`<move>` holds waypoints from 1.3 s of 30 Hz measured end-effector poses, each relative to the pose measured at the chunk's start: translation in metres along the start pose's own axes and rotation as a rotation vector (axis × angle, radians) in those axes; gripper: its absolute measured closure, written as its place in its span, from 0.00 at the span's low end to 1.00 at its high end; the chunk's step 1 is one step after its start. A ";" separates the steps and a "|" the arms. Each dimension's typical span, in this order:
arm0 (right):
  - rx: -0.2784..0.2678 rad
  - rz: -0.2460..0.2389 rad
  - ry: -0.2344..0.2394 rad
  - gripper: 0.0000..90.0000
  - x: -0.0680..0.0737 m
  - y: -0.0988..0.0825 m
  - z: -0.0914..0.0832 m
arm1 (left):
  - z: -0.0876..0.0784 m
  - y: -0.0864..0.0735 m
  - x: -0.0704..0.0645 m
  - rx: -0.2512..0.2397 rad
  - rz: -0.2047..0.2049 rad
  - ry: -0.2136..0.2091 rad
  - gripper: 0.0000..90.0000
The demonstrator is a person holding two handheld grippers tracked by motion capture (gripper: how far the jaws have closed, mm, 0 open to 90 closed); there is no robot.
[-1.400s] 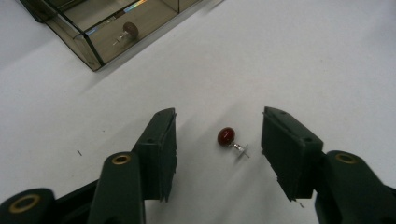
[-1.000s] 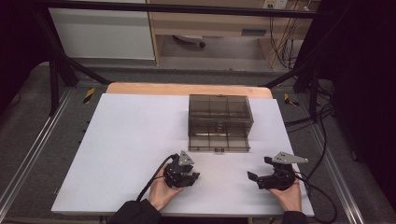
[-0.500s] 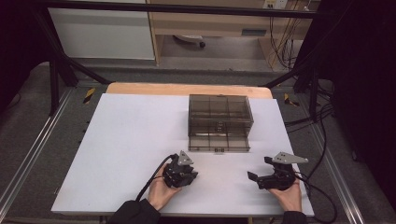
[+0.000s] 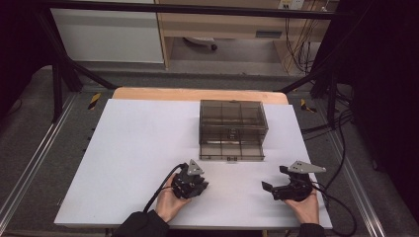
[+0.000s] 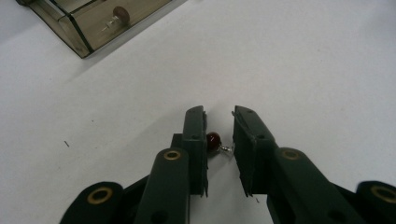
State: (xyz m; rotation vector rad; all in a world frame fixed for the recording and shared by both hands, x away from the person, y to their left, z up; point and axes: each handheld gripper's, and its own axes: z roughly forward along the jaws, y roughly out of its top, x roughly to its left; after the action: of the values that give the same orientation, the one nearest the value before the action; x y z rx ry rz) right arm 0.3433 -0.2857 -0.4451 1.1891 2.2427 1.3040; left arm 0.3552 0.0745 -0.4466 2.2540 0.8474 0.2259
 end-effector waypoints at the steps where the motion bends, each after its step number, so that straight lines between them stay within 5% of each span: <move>1: -0.002 0.001 0.000 0.01 0.000 0.000 0.000 | 0.000 0.000 0.000 0.000 0.000 -0.002 0.83; 28: -0.002 0.001 0.003 0.01 0.000 0.000 0.000 | -0.013 0.013 0.006 -0.021 0.015 -0.013 0.83; 39: -0.001 0.000 0.003 0.01 0.000 0.000 0.000 | -0.018 0.031 0.013 -0.044 0.020 0.002 0.83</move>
State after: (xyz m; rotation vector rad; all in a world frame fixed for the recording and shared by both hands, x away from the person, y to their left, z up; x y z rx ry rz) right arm 0.3431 -0.2858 -0.4450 1.1881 2.2432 1.3078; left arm 0.3744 0.0763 -0.4137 2.2222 0.8128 0.2535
